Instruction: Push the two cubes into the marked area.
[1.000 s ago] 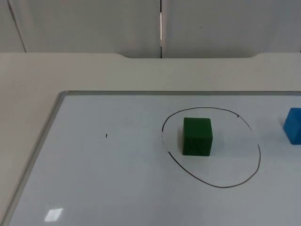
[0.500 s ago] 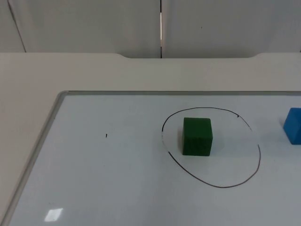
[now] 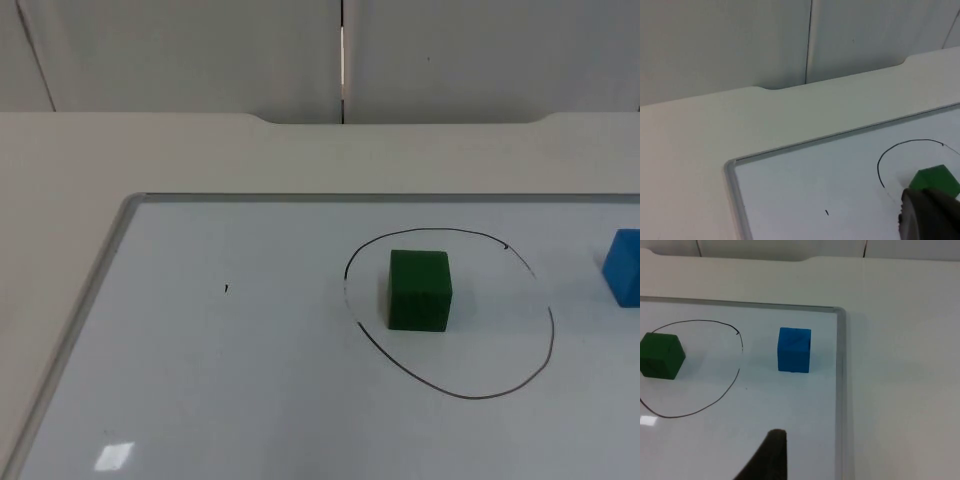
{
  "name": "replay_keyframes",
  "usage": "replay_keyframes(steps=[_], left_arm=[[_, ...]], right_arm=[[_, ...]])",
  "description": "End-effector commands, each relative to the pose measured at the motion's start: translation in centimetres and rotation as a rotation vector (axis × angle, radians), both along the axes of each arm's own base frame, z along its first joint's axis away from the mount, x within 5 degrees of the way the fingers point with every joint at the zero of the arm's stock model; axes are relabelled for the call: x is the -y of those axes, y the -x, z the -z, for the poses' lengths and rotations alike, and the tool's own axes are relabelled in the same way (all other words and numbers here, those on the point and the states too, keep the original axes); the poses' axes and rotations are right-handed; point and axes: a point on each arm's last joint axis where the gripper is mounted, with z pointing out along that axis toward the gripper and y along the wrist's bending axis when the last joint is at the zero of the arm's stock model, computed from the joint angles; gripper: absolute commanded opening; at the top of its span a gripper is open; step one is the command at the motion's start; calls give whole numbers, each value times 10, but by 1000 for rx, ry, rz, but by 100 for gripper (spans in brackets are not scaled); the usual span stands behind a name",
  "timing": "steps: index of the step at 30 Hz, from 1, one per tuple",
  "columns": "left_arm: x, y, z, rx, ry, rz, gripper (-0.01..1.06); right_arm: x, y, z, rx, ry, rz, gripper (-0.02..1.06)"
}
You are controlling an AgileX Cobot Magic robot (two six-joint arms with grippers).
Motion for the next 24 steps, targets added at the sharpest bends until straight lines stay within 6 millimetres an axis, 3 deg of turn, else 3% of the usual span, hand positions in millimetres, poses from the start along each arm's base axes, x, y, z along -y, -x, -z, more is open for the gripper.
replay_keyframes(steps=[1,9,13,24], left_arm=[[-5,16,4,10,-9,-8,0],[-16,48,8,42,-40,-46,0],[-21,66,27,-23,-62,-53,0],[-36,114,34,17,-40,-117,0]], right_arm=[[0,0,0,5,5,-2,105],[0,0,0,5,5,-2,105],[0,0,0,5,5,-2,105],[0,0,0,5,5,-2,105]])
